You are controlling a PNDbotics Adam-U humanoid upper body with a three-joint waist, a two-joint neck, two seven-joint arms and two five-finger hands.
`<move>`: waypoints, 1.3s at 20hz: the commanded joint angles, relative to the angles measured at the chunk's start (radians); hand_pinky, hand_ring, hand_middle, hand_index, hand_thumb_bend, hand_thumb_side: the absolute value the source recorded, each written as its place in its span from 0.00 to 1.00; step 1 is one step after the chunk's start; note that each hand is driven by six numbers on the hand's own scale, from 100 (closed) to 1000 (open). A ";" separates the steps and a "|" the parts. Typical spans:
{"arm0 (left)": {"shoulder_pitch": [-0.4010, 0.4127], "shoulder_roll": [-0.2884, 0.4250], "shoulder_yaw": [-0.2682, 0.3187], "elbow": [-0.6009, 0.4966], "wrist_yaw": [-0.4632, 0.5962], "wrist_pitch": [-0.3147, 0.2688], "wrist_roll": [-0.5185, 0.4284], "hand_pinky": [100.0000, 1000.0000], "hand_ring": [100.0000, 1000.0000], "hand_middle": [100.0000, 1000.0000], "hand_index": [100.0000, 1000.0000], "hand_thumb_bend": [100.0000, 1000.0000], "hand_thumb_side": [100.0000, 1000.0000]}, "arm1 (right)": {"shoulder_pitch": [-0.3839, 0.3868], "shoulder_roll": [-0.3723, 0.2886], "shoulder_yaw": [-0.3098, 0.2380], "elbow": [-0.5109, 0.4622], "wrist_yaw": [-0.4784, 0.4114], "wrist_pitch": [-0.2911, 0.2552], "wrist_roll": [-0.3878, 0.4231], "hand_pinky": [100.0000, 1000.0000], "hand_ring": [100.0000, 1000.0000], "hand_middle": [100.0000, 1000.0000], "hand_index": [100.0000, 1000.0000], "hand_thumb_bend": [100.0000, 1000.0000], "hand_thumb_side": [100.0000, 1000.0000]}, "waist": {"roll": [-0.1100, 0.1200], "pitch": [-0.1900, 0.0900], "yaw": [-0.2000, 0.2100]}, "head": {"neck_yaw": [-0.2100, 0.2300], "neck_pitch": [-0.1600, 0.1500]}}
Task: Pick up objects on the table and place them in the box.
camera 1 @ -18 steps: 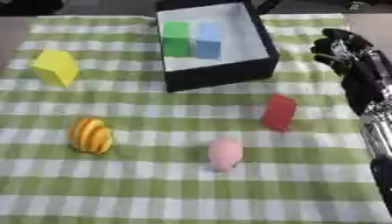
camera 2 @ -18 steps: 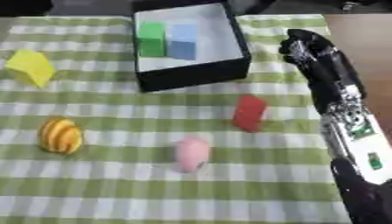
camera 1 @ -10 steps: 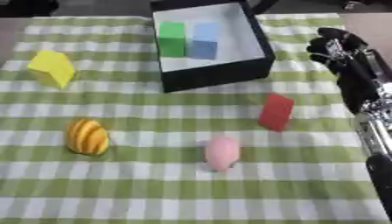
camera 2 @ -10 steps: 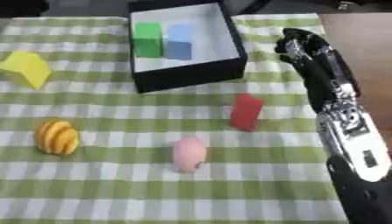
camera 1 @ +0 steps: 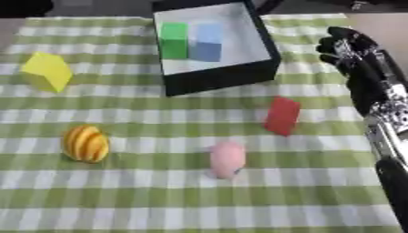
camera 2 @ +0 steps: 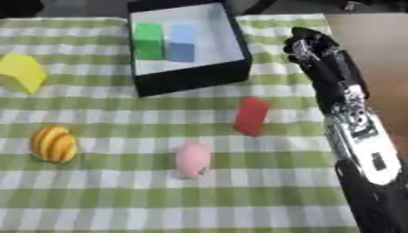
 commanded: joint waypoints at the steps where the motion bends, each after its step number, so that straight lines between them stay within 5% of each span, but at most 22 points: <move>1: -0.035 0.110 -0.016 0.022 -0.052 0.026 -0.040 0.81 0.79 0.78 0.79 0.02 0.66 | 0.000 -0.049 -0.013 -0.019 0.002 -0.007 -0.004 0.82 0.74 0.62 0.75 0.00 0.43 | 0.000 -0.023 0.001 | -0.006 0.004; 10: -0.227 0.348 -0.192 0.247 -0.196 0.166 -0.185 0.81 0.80 0.79 0.82 0.08 0.61 | 0.015 -0.091 -0.014 -0.027 0.001 -0.016 -0.005 0.82 0.74 0.62 0.75 0.00 0.42 | 0.007 -0.048 0.001 | -0.007 0.023; 15: -0.369 0.472 -0.247 0.389 -0.180 0.247 -0.272 0.80 0.80 0.79 0.82 0.10 0.61 | 0.009 -0.095 -0.001 -0.027 -0.002 -0.013 0.009 0.82 0.74 0.62 0.75 0.00 0.42 | 0.002 -0.061 -0.013 | 0.007 0.034; 26: -0.663 0.313 -0.348 0.684 -0.323 0.350 -0.454 0.81 0.80 0.80 0.84 0.17 0.70 | 0.007 -0.105 0.009 -0.025 -0.001 -0.011 0.026 0.82 0.74 0.62 0.75 0.00 0.42 | 0.004 -0.073 -0.004 | 0.001 0.041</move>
